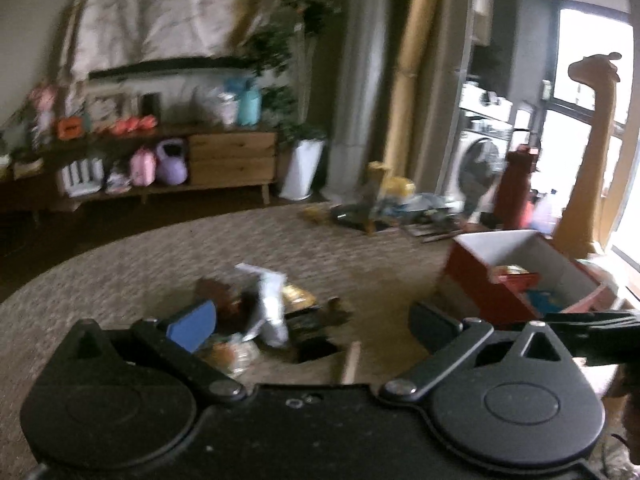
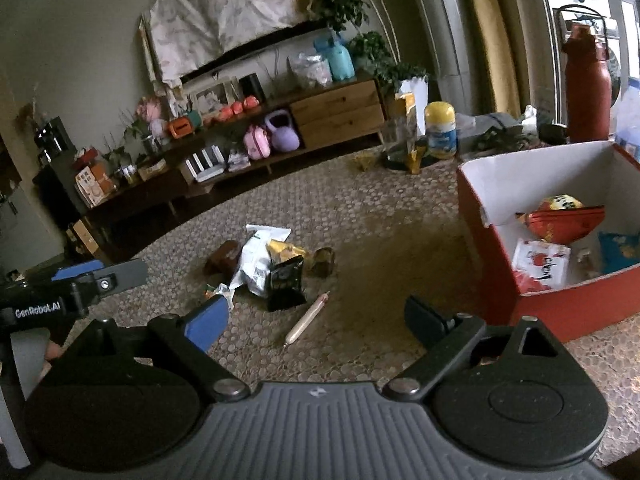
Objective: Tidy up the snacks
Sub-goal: 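Move both open tools from the box back over the loose snacks, then grasp the pink-white sausage stick with the right tool while the left tool grasps the wrapped bun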
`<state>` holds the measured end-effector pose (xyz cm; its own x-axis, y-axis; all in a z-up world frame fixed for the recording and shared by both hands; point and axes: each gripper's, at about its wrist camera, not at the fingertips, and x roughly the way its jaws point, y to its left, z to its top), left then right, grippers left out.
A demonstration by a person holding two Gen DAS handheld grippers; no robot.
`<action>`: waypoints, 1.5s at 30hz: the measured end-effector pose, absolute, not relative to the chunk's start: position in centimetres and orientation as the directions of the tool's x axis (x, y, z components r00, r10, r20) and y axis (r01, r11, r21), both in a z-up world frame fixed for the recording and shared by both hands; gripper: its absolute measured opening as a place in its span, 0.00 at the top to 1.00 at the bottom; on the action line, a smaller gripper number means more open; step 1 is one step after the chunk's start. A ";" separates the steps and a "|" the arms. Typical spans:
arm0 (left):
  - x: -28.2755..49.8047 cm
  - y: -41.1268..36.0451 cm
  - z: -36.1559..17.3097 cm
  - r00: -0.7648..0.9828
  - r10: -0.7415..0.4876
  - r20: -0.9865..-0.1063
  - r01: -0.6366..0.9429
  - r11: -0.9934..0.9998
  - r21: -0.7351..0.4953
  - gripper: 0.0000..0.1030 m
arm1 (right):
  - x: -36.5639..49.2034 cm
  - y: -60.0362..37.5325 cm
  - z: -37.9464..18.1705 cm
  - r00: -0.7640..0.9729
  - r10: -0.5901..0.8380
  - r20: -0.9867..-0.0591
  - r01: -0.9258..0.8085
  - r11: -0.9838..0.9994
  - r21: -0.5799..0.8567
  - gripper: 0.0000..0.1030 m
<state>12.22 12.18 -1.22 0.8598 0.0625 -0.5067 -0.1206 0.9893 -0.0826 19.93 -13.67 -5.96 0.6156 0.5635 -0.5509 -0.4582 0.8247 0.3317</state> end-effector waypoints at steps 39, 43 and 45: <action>21.0 19.5 -14.0 0.686 0.165 -0.708 -0.345 0.931 -0.117 0.13 | 28.8 0.5 -17.3 0.511 0.383 -0.770 -0.460 0.878 0.132 0.42; 21.6 19.3 -14.3 0.679 0.163 -0.716 -0.344 0.932 -0.113 0.23 | 29.1 1.0 -17.9 0.509 0.371 -0.777 -0.451 0.884 0.126 0.51; 21.9 19.4 -14.6 0.674 0.159 -0.721 -0.343 0.933 -0.114 0.26 | 28.9 1.3 -17.9 0.519 0.360 -0.775 -0.455 0.884 0.105 0.54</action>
